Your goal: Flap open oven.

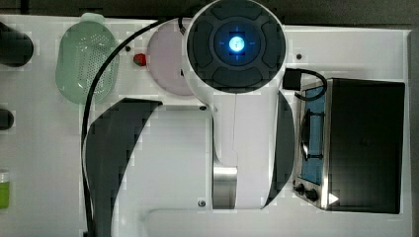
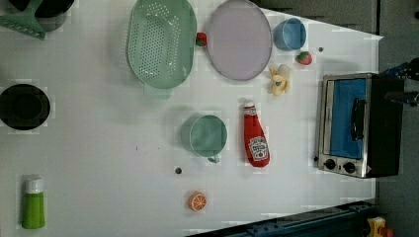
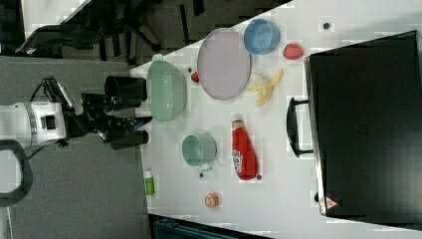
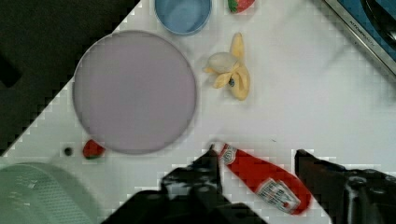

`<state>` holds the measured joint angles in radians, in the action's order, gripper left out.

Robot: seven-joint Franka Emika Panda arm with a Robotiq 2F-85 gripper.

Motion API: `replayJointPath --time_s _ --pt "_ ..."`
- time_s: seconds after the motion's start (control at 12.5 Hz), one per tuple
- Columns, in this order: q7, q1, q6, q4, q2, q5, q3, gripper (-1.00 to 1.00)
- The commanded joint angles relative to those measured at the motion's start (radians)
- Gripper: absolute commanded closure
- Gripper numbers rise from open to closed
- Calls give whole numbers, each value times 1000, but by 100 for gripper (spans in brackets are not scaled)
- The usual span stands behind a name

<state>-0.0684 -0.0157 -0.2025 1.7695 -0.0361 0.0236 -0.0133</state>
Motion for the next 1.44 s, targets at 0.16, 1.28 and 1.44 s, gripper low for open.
replayJointPath --time_s 0.16,1.28,1.44 --pt "-119 26 178 307 -434 4 -58 -80" --pt "71 33 91 364 -380 52 -117 65" --pt "312 43 -2 402 -336 86 -158 65"
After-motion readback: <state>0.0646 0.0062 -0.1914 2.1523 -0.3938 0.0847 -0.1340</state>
